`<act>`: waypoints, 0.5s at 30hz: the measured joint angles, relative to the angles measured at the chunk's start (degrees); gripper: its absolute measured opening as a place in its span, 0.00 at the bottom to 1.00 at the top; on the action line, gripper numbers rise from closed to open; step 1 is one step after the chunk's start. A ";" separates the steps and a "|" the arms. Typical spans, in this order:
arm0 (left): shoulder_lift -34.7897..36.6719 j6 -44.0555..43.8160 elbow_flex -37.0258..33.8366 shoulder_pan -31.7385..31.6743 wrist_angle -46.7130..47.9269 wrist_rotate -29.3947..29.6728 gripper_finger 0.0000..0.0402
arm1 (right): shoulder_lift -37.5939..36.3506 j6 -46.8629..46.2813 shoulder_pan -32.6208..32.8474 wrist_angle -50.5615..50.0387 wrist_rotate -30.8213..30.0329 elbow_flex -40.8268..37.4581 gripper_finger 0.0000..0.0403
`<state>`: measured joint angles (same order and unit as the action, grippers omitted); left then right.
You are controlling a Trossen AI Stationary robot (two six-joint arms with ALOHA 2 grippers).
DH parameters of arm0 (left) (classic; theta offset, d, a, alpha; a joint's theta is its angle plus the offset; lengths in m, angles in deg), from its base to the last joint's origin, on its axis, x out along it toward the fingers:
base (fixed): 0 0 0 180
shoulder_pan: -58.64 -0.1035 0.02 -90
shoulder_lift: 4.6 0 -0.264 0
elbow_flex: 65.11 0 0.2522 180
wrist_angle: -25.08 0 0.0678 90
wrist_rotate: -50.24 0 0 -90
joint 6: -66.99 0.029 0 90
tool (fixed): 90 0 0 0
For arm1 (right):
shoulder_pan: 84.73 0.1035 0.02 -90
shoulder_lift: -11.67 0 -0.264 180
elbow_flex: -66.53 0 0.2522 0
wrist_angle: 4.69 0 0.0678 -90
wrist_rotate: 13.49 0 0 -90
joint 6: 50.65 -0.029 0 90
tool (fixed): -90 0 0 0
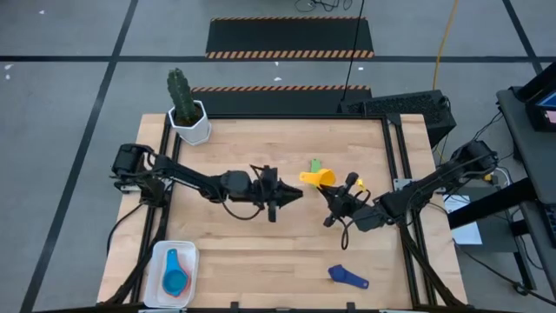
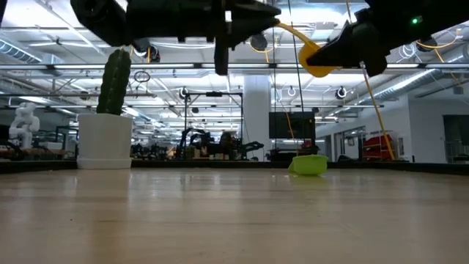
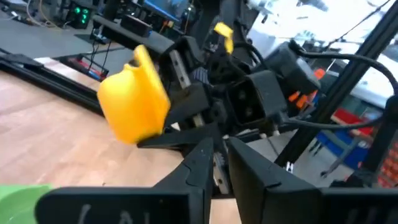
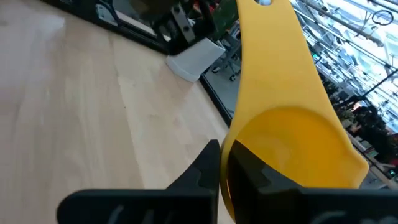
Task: Nest measuring cups in basket
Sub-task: Stack the yellow measuring cup on top of the light blue measuring cup into the white bin
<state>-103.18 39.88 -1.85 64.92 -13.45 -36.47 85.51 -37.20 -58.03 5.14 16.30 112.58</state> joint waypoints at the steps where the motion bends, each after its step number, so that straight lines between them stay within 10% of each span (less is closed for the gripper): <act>1: -0.13 -0.50 -0.71 -0.13 -1.22 -0.19 0.13 | 0.78 -0.10 -0.09 1.22 0.00 0.00 0.01; 15: 0.06 -6.96 -1.08 -0.50 -2.08 -0.07 0.55 | 7.83 0.87 -0.81 10.54 0.35 -0.02 0.01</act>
<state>-103.12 32.92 -2.92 64.42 -15.53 -36.55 93.34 -36.34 -58.84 15.69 16.66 112.56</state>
